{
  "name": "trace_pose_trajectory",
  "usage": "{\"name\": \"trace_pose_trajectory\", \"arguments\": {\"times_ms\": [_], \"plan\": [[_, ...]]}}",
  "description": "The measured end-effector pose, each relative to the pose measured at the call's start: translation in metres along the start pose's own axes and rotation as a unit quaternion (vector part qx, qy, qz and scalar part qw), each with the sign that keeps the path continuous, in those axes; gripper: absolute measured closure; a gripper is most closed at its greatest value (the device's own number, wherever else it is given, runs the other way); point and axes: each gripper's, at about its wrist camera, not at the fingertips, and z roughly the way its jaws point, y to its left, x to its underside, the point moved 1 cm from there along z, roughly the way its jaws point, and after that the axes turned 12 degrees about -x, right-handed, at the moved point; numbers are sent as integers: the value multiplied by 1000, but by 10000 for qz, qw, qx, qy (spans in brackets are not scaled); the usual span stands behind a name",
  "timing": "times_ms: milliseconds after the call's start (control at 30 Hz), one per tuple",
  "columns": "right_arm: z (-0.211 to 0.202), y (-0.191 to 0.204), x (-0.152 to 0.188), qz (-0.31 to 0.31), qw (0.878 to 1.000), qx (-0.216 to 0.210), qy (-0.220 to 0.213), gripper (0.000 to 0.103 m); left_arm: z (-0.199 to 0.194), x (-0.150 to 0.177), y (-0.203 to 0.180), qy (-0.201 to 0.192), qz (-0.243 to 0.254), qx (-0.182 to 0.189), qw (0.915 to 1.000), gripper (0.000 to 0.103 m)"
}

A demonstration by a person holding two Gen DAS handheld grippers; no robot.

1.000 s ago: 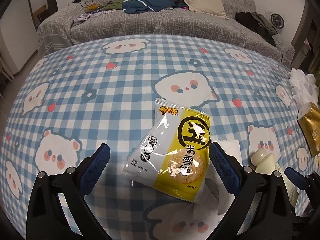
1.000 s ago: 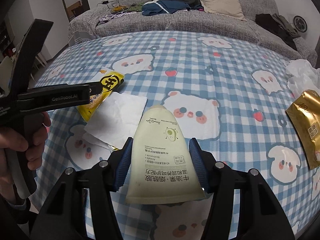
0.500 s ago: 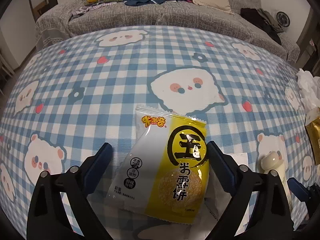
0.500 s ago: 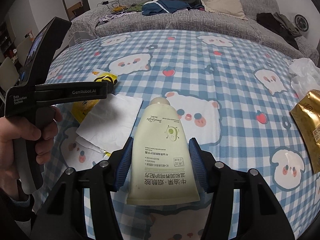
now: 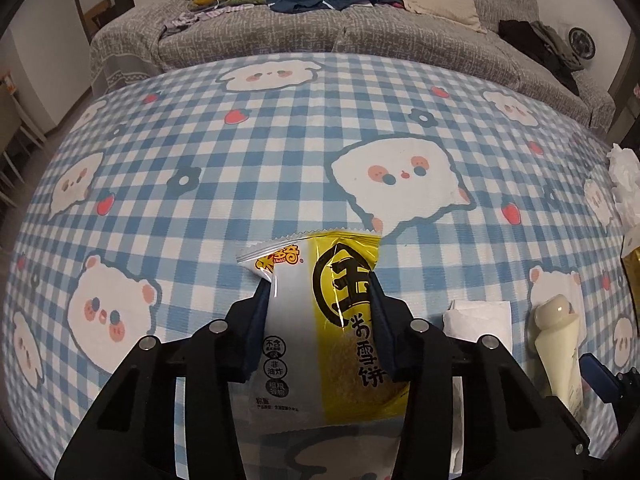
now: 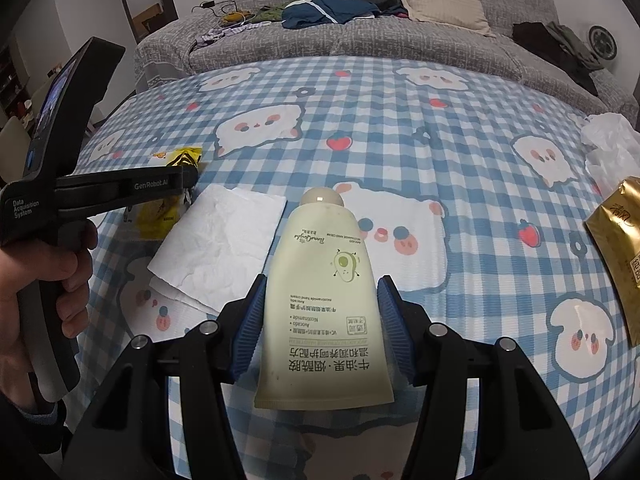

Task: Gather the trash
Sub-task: 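Grasp the yellow rice-cracker packet with left tool while right tool grasps the lotion tube, then carry the yellow packet and lotion tube in both tools over the bin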

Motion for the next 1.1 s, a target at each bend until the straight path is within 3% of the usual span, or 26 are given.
{"name": "trace_pose_trajectory", "arguments": {"times_ms": [300, 367, 433, 567, 633, 700, 800, 900, 1100], "plan": [[-4, 1, -1, 16, 10000, 44, -79, 51, -5, 2, 3, -70, 30, 22, 10000, 65], [-8, 6, -3, -94, 9998, 24, -167, 83, -9, 2, 5, -110, 26, 17, 9999, 65], [-13, 9, -5, -195, 9993, 213, -245, 86, -12, 2, 6, -137, 23, 20, 9999, 65], [-12, 7, -5, -154, 9996, 116, -202, 85, -14, 6, 8, -124, 38, 52, 9999, 65], [-15, 1, -7, -13, 9996, 58, -261, 81, -14, 7, 11, -115, 41, 59, 9999, 65], [-18, -4, -11, 96, 9995, 36, -288, 53, -16, 7, 14, -123, 23, 73, 9999, 65], [-16, -12, -18, 324, 9991, -84, -275, 36, -16, 7, 17, -105, 17, 109, 9999, 65], [-7, -16, -24, 531, 9982, -255, -72, 34, -15, 8, 15, -80, 44, 146, 9999, 65], [20, 0, -25, 289, 9985, -74, 465, 34, -13, 10, 12, -63, 143, 171, 9997, 65]]}}
